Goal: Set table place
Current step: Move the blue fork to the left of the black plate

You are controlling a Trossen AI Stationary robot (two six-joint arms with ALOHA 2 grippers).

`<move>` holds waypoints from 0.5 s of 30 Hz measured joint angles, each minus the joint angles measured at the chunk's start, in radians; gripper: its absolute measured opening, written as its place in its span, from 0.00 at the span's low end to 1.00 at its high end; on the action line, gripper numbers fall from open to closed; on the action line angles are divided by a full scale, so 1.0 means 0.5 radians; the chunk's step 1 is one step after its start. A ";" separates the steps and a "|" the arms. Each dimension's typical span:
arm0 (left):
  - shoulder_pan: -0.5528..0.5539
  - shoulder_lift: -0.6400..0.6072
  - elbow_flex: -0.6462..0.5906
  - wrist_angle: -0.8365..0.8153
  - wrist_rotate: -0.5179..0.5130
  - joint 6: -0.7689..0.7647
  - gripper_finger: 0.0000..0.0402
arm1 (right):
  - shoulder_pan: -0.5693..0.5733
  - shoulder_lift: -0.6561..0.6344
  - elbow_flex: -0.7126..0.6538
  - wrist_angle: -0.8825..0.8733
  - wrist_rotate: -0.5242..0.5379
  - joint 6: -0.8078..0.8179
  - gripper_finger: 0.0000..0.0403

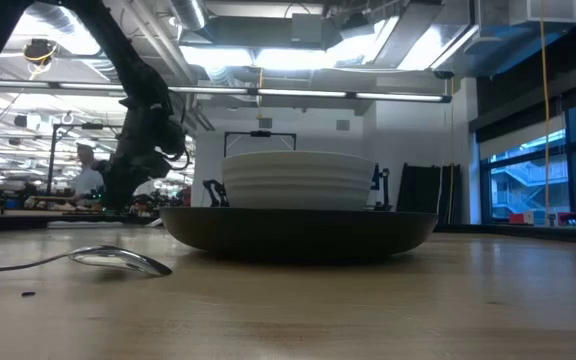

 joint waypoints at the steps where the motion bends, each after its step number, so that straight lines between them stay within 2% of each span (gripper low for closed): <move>1: 0.000 0.000 -0.006 0.015 0.014 0.000 0.23 | 0.000 0.000 0.000 0.000 0.000 0.000 0.14; 15: -0.012 0.014 -0.053 0.063 0.029 -0.060 0.22 | 0.000 0.000 0.000 0.001 -0.001 0.002 0.14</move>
